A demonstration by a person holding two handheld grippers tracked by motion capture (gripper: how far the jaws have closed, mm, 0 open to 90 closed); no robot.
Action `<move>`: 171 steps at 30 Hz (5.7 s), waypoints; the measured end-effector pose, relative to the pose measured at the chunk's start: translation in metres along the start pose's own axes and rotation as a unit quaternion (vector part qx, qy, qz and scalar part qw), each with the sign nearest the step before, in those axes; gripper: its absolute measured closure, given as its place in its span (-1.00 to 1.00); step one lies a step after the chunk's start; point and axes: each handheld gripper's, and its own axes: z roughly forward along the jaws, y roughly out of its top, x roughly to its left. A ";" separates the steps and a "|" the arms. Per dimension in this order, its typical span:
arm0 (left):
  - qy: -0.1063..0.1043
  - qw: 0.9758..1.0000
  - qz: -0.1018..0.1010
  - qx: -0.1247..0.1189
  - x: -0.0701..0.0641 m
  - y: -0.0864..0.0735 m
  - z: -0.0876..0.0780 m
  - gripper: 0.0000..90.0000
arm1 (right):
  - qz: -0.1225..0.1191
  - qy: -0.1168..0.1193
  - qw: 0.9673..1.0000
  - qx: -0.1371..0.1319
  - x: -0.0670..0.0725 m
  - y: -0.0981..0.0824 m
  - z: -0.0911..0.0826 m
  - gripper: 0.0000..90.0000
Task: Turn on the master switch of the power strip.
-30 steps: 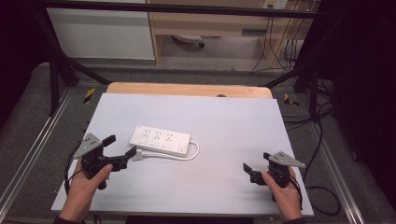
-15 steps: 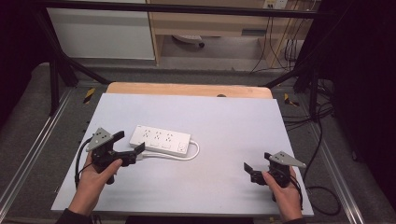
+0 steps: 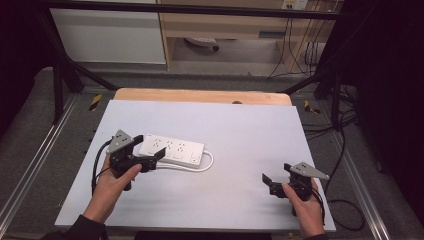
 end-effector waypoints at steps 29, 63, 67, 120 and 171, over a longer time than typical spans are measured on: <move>-0.011 1.000 0.004 0.021 -0.009 0.007 0.036 -0.87 | 0.004 0.003 1.000 -0.004 -0.001 0.001 -0.001 -0.91; -0.018 0.999 0.020 0.039 -0.017 0.011 0.070 -0.87 | 0.008 0.005 1.000 -0.007 -0.004 0.001 -0.002 -0.92; -0.017 0.999 0.020 0.044 -0.016 0.011 0.074 -0.86 | 0.007 0.004 1.000 -0.006 -0.004 0.000 -0.002 -0.92; -0.033 0.993 0.038 0.106 -0.022 0.000 0.113 0.34 | 0.014 0.005 1.000 -0.005 -0.007 0.000 -0.003 -0.89; -0.066 0.982 0.029 0.174 -0.031 -0.018 0.128 1.00 | 0.016 0.007 1.000 -0.005 -0.007 0.000 -0.003 -0.89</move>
